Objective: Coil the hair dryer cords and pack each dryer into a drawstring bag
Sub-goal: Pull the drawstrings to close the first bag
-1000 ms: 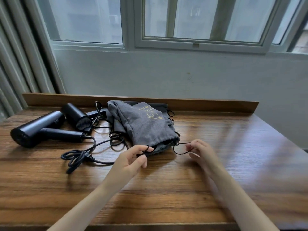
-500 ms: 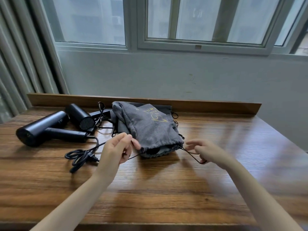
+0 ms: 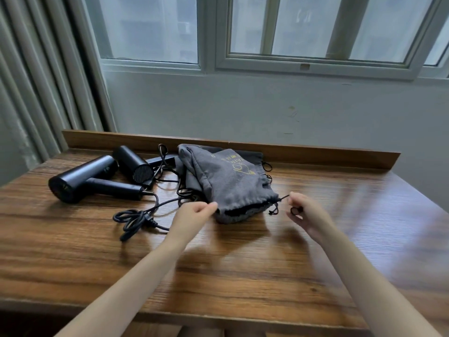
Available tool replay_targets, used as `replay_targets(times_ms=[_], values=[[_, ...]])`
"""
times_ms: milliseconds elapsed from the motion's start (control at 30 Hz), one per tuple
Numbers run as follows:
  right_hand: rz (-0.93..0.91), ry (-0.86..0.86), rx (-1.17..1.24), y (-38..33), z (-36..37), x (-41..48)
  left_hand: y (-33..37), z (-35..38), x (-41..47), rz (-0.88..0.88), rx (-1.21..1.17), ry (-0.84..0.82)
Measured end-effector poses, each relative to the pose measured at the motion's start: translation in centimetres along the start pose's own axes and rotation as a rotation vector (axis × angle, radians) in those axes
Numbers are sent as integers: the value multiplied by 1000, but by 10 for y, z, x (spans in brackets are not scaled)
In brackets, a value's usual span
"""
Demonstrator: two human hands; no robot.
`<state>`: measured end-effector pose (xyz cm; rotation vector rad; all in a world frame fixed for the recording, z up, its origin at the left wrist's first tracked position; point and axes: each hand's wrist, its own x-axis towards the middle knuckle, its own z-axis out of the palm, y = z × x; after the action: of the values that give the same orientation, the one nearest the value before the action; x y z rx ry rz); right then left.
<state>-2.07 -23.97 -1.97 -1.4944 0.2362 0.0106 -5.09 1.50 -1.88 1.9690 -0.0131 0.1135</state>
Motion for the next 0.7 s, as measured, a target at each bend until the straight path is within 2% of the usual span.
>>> replay_targets(times_ms=[67, 167, 267, 333, 433, 500, 567, 600, 633, 700], values=[[73, 16, 352, 2, -4, 6, -6, 1, 10, -176, -350, 114], [221, 22, 803, 1, -3, 14, -13, 4, 23, -334, -559, 247], [272, 206, 1026, 0, -11, 21, -19, -4, 33, -423, -707, 379], [297, 267, 1085, 1, -20, 24, -24, -13, 38, -428, -765, 459], [240, 259, 1002, 2, -22, 25, -21, -16, 36, -332, -723, 541], [103, 196, 937, 0, -18, 20, -15, -12, 29, -219, -703, 518], [2, 66, 976, -3, -14, 15, -5, -8, 18, -92, -796, 383], [12, -4, 940, -3, -11, 12, 1, -6, 13, -33, -857, 276], [48, -47, 819, -3, -5, 10, 7, -2, 8, 14, -909, 156], [45, -34, 353, 0, 14, 3, 16, 12, 0, 76, -938, -43]])
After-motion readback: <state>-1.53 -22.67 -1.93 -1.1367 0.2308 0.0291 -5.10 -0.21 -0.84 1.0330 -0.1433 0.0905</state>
